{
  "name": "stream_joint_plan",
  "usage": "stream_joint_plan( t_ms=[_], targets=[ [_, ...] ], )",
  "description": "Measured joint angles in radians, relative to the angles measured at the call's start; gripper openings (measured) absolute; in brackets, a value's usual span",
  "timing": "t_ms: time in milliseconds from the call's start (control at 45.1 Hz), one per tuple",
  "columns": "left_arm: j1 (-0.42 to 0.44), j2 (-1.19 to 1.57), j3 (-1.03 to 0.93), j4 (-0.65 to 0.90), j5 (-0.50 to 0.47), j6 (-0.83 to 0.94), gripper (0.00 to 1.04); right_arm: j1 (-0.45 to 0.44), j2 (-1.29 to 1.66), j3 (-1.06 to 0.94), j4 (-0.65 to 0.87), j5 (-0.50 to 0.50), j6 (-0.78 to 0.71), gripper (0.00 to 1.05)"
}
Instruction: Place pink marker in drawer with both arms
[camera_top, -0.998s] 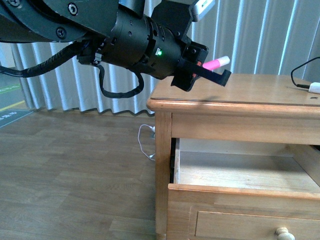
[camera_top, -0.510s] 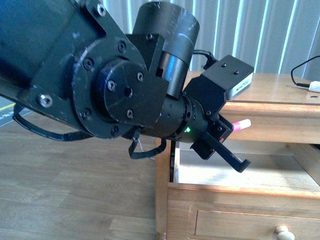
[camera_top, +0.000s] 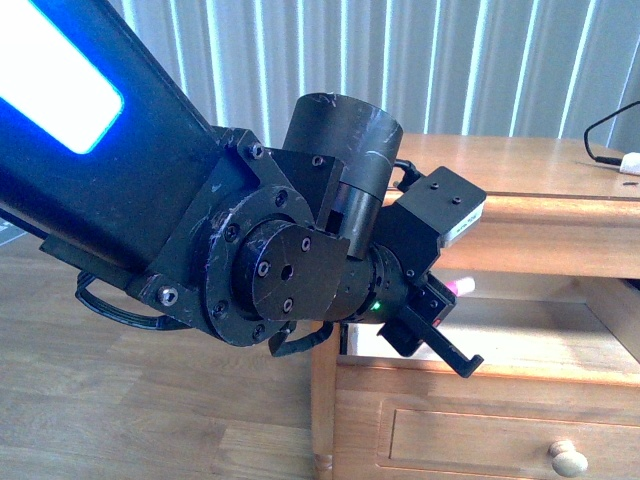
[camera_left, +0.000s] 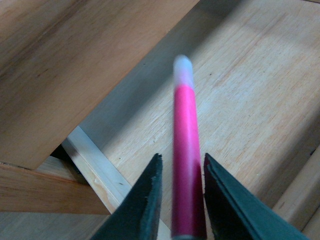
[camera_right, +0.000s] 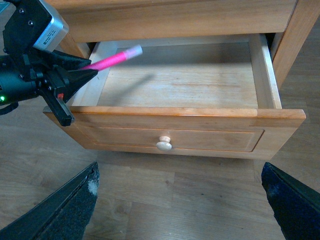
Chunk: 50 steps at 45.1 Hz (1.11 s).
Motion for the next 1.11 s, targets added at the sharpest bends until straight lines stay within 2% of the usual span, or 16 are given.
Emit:
stream_joint_plan(
  t_ms=[89,222,399,532,687,843,998,1042,1109],
  targets=[
    [0.000,-0.001,-0.001,0.018,-0.003,-0.031,0.45,0.000,0.000,0.000,0.000,0.000,0.000,0.96],
    [0.005,-0.017,-0.022,0.049,-0.036,-0.076,0.65,0.000,0.000,0.000,0.000,0.000,0.000,0.96],
    [0.048,-0.145,-0.112,0.100,-0.175,-0.214,1.00,0.000,0.000,0.000,0.000,0.000,0.000,0.96],
    [0.095,-0.312,-0.236,0.139,-0.262,-0.314,0.99,0.000,0.000,0.000,0.000,0.000,0.000,0.96],
    [0.107,-0.499,-0.410,0.202,-0.330,-0.311,0.99,0.000,0.000,0.000,0.000,0.000,0.000,0.96],
    [0.107,-0.799,-0.624,0.193,-0.389,-0.326,0.99,0.000,0.000,0.000,0.000,0.000,0.000,0.96],
    [0.152,-1.129,-0.832,0.059,-0.466,-0.412,0.99,0.000,0.000,0.000,0.000,0.000,0.000,0.96],
    [0.166,-1.254,-0.891,-0.037,-0.495,-0.457,0.99,0.000,0.000,0.000,0.000,0.000,0.000,0.96],
    [0.171,-1.320,-0.917,-0.083,-0.503,-0.466,0.99,0.000,0.000,0.000,0.000,0.000,0.000,0.96]
  ],
)
